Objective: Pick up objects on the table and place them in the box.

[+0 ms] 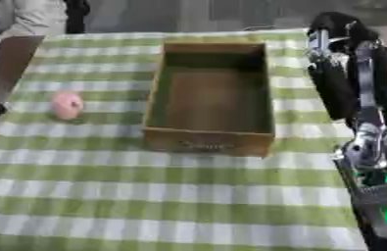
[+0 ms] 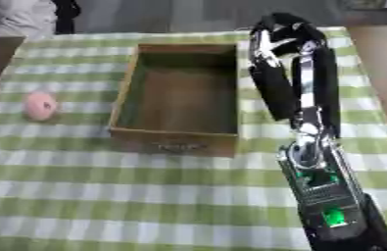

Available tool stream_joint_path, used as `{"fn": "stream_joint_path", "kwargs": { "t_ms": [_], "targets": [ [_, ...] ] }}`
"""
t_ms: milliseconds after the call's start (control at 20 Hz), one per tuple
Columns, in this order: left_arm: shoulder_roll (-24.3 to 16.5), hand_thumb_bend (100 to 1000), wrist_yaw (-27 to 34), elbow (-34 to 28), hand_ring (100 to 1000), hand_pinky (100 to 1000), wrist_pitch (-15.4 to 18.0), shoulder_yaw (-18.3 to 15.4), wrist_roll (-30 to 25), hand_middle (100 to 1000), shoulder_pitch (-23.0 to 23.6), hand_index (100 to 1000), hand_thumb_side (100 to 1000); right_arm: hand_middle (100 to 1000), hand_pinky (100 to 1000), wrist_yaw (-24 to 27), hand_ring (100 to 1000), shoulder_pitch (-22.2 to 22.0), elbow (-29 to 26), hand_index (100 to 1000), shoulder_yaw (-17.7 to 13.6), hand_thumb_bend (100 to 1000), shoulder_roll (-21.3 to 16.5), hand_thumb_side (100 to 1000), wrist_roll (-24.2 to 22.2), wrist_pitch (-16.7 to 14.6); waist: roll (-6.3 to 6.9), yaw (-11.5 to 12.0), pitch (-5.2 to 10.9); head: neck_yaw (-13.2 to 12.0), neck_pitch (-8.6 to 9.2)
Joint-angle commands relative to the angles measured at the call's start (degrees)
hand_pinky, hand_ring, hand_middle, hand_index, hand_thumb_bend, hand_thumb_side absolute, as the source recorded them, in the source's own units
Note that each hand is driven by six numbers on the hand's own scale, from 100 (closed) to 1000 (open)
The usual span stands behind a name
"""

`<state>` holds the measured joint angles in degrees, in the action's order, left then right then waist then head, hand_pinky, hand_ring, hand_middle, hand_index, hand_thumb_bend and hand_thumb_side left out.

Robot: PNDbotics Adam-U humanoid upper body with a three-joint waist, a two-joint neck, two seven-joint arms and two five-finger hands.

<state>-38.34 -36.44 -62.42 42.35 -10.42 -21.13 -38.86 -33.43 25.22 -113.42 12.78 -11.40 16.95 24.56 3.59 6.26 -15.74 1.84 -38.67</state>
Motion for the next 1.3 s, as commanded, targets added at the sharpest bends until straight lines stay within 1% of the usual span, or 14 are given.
{"fn": "stream_joint_path", "kwargs": {
  "t_ms": [50,500,600,750,900,1300],
  "targets": [
    [-2.25,481,-0.67,-0.25,743,607,8.70,-0.12,-8.80,739,-0.68,962,633,627,848,0.13,620,0.74,-1.17,830,-0.06,100,-0.65,940,0.19,-0.13,0.12,0.03,1.05,-0.20,0.51],
    [-2.12,483,-0.76,0.03,744,607,8.41,-0.09,-9.34,738,-0.73,963,649,627,848,0.34,620,0.75,-1.17,830,-0.03,100,-0.72,942,0.31,-0.19,0.10,0.05,0.97,-0.26,0.42],
    [-1.95,505,-0.64,0.19,747,609,8.49,0.06,-9.69,746,-1.06,976,649,627,848,0.38,620,0.72,-1.17,830,-0.01,100,-0.75,941,0.29,-0.16,0.11,0.01,0.96,-0.27,0.39],
    [-1.66,580,-0.98,1.19,751,614,8.76,0.58,-10.83,750,-2.30,988,682,627,848,0.41,620,0.80,-1.17,830,0.07,100,-0.78,942,0.19,-0.14,0.10,-0.13,0.95,-0.29,0.04],
    [-1.39,620,-1.86,3.15,750,617,9.31,1.26,-12.09,738,-3.82,988,704,627,848,0.46,620,0.86,-1.17,830,0.13,100,-0.89,942,0.10,-0.07,0.15,-0.36,0.85,-0.35,-0.23],
    [0.72,610,-5.17,7.47,747,618,9.62,2.58,-13.00,724,-8.39,966,710,627,849,0.85,619,0.99,-1.17,831,0.51,100,-1.33,941,-0.12,-0.03,0.52,-1.20,0.28,-0.84,-0.19]
  ]
}}
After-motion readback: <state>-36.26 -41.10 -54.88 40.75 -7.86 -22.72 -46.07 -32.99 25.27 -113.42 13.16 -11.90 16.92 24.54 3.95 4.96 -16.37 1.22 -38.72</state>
